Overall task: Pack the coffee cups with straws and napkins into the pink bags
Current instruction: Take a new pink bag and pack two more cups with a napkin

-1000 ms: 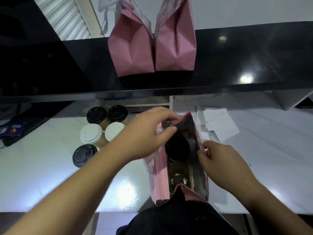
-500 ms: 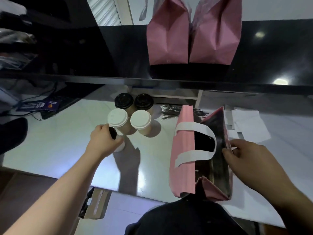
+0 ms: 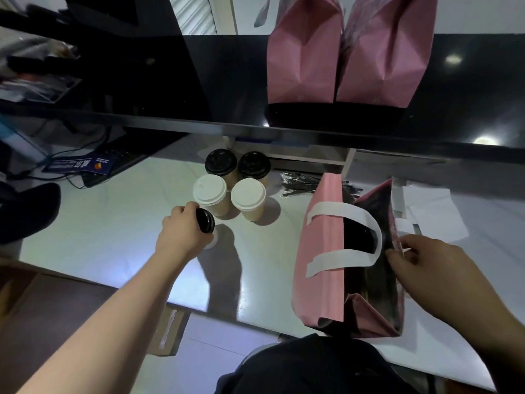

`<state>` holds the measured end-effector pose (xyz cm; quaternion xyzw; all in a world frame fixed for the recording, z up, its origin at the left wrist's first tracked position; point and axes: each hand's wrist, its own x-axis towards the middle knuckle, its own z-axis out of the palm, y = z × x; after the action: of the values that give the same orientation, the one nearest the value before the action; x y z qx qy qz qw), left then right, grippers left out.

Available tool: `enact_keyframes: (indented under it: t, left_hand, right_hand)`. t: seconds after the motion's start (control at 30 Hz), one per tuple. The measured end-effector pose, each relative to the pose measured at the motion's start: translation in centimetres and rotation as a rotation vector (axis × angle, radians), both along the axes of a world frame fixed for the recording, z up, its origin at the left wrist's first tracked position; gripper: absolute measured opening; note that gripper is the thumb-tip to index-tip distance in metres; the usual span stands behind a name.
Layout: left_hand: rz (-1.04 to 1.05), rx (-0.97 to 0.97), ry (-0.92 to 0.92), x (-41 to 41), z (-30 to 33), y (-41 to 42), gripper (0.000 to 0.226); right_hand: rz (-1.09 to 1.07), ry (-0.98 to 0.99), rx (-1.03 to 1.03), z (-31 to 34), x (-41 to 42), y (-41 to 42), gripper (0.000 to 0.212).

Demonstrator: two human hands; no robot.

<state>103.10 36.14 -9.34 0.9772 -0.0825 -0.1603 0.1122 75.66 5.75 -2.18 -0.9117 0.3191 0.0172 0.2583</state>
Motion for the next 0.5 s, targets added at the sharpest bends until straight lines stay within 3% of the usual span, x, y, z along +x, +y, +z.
enact_keyframes:
  t: [0.3,0.4,0.5]
  left_hand:
    - [-0.351,0.037,-0.095,-4.3,12.5,-1.4,0.077]
    - [-0.520,-0.063,-0.175,-6.6,17.1,-3.2,0.080]
    - [-0.653,-0.288,-0.217,-9.0,19.9,-6.6,0.080]
  right_hand:
    - [-0.018,-0.011,0.038,-0.1,-0.6,-0.4,0.026]
    - [-0.029,-0.021,0.067,-0.1,-0.9,-0.5,0.029]
    - [-0.037,-0.022,0.071,-0.2,-1.2,-0.7,0.028]
